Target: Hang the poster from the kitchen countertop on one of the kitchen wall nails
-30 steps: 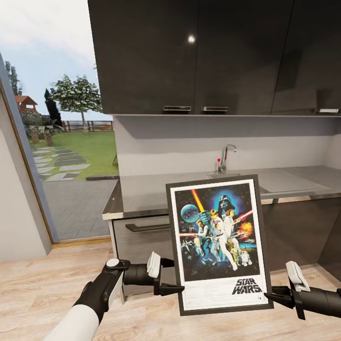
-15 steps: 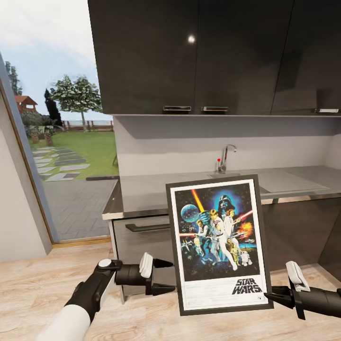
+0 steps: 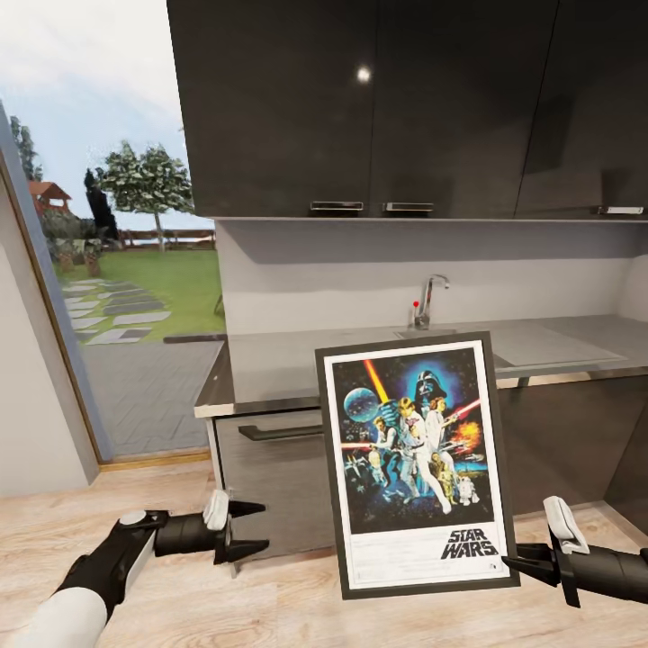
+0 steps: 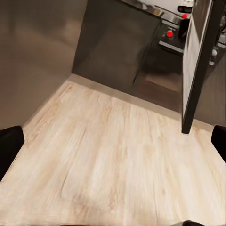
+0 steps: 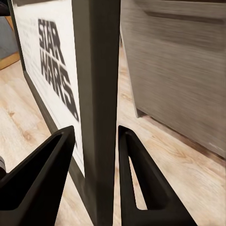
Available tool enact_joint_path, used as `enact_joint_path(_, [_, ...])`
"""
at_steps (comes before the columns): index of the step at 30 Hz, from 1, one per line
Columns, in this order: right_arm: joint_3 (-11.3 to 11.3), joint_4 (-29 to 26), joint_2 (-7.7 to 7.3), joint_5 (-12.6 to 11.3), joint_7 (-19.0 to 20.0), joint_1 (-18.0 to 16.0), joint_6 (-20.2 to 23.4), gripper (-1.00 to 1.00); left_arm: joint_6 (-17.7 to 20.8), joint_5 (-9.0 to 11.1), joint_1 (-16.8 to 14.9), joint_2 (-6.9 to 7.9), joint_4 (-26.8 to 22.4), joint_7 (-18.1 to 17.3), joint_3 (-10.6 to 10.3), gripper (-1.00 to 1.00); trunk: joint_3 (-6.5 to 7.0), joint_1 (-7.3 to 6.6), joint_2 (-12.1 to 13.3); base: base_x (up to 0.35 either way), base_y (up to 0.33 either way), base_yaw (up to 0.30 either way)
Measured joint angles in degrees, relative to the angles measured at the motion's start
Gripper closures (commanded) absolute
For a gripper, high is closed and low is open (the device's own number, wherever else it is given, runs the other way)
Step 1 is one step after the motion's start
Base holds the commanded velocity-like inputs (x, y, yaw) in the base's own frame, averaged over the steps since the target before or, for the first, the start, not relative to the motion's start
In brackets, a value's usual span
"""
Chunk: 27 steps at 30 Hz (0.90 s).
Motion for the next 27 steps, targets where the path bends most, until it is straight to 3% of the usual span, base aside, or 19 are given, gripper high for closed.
enact_joint_path(3, [-0.01,0.01,0.0,0.0,-0.08,0.0,0.06,1.0,-0.44,-0.03,0.0,0.97,2.2,0.07,1.71,-1.0,0.0,0.0,0.0,0.0,0.0,0.0])
enact_joint_path(5, [-0.02,0.1,0.0,0.0,-0.21,0.0,0.19,1.0,-2.68,-0.11,0.01,1.65,4.7,0.26,2.77,-1.0,0.0,0.0,0.0,0.0,0.0,0.0])
enact_joint_path(10, [-0.09,0.07,0.0,0.0,-0.31,0.0,0.28,1.0,-5.16,-0.15,0.01,2.92,9.95,1.39,3.35,-1.0,0.0,0.0,0.0,0.0,0.0,0.0])
enact_joint_path(11, [-0.15,0.05,0.0,0.0,-0.34,0.0,0.27,1.0,-5.48,-0.1,0.01,3.55,11.84,3.33,3.6,-1.0,0.0,0.0,0.0,0.0,0.0,0.0])
enact_joint_path(12, [-0.23,0.03,0.0,0.0,-0.4,0.0,0.27,1.0,-6.05,-0.07,0.03,4.7,16.01,8.47,4.31,-1.0,-0.01,0.0,0.0,0.0,0.0,0.0])
enact_joint_path(14, [-0.26,0.03,0.0,-0.01,-0.71,0.0,0.24,1.0,-7.2,0.0,0.02,5.34,20.69,11.73,4.6,-1.0,-0.01,0.0,0.0,0.0,0.0,0.0])
enact_joint_path(18, [-0.3,-0.02,0.0,-0.04,-1.04,-0.05,0.24,1.0,-11.61,0.25,0.01,5.97,27.09,14.22,4.88,-1.0,0.0,0.0,0.0,0.0,0.0,0.0])
enact_joint_path(22, [-0.36,-0.05,0.0,-0.32,-1.2,-0.14,0.25,1.0,-13.67,2.72,0.02,6.26,29.68,15.05,5.32,-1.0,0.0,0.0,0.0,0.0,0.0,0.0])
enact_joint_path(24, [-0.43,-0.09,0.02,-2.6,-1.21,-0.17,0.14,1.0,-14.33,7.3,1.2,7.24,30.56,15.15,5.43,-1.0,0.0,0.0,0.0,0.0,0.0,0.0])
enact_joint_path(27, [-0.43,-0.1,0.0,-5.51,-1.19,-0.18,0.01,1.0,-14.49,11.97,3.63,8.02,30.83,15.14,5.22,-1.0,0.0,0.0,0.0,0.0,0.0,0.0])
